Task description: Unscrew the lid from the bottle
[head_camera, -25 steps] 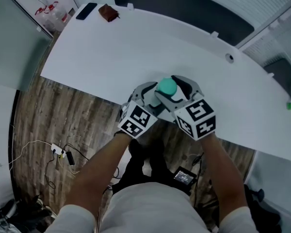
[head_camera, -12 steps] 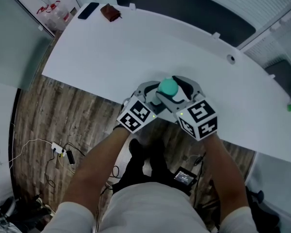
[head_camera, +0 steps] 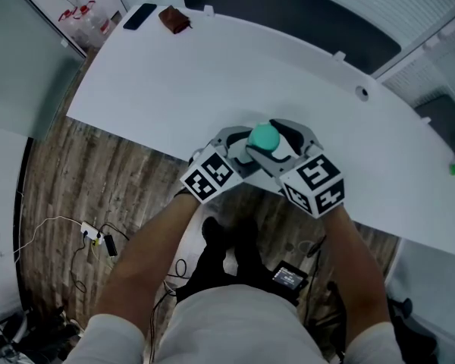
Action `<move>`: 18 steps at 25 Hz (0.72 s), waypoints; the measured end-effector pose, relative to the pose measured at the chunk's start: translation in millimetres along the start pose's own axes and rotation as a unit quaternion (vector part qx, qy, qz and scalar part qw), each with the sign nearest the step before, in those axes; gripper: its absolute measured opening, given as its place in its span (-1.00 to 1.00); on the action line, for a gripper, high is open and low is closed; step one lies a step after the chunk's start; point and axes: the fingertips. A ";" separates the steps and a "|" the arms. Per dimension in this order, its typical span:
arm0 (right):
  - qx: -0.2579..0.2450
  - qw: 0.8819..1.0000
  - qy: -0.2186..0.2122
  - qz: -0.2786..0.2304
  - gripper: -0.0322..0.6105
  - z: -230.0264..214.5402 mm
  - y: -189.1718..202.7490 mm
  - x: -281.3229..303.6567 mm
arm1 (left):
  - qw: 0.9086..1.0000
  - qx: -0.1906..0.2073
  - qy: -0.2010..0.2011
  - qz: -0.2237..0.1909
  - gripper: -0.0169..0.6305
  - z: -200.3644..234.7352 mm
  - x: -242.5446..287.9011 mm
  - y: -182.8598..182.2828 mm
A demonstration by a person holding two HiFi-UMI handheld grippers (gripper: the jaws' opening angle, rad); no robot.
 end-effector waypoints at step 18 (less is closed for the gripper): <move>0.020 0.999 0.018 -0.017 0.05 -0.2 -7.2 -4.9 | 1.000 -0.006 -0.003 -0.001 0.00 -0.7 0.0 1.7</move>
Point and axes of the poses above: the fingertips, and each gripper's own axes: x forward along the fingers, z to its left, y out of its underside
